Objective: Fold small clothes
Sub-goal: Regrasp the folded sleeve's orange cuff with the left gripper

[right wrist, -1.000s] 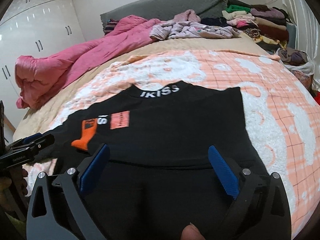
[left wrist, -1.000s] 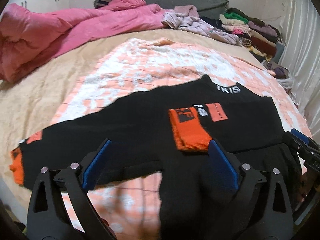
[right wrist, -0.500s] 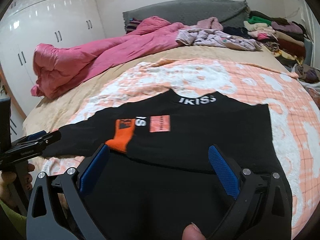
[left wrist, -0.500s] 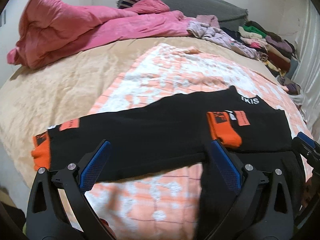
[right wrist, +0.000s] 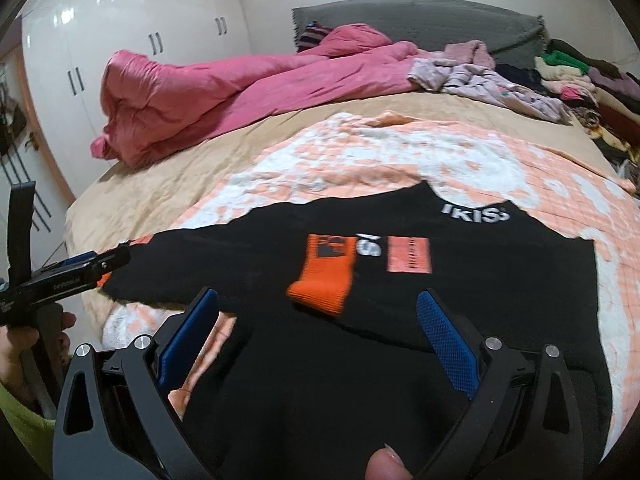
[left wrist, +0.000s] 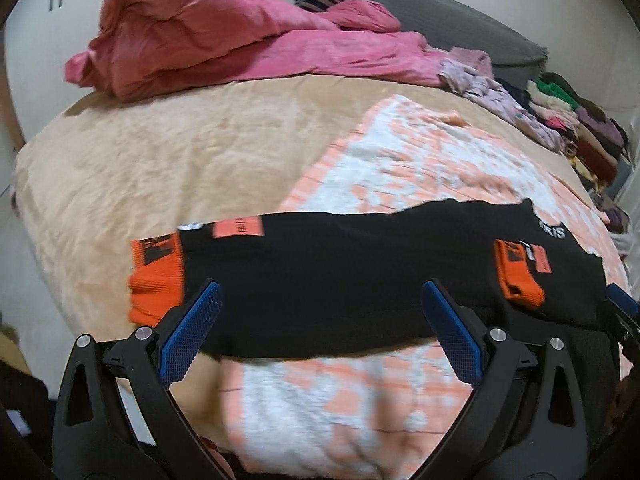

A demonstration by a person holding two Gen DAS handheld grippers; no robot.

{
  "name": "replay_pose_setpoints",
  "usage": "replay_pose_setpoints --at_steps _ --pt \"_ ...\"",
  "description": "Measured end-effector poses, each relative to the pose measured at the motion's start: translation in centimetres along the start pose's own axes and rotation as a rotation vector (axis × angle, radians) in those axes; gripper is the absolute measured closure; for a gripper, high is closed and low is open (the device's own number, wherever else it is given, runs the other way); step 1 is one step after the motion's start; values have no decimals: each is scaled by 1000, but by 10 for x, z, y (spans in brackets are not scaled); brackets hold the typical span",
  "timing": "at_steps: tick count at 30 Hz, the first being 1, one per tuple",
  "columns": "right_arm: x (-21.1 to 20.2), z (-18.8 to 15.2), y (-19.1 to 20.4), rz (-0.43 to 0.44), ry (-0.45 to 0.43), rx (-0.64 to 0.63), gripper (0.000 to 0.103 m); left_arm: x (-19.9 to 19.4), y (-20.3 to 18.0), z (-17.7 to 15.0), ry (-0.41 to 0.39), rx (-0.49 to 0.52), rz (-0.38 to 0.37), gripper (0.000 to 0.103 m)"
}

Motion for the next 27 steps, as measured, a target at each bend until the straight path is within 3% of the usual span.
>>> replay_pose_setpoints --at_steps 16,25,27 --pt "35 15 74 56 42 -148 4 21 83 -5 43 -178 63 10" --pt "44 11 75 47 50 -144 4 51 114 -17 89 -280 46 10" --pt "45 10 71 42 53 -132 4 55 117 -19 98 -295 40 15"
Point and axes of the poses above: each gripper's, at about its wrist camera, not at the fingertips, and x roughly the way its jaws point, y to its left, z to its top, the point moved 6 cm from there along x, roughly the way its jaws point, and after that the axes turned 12 degrees about y, right-handed, at the moved point
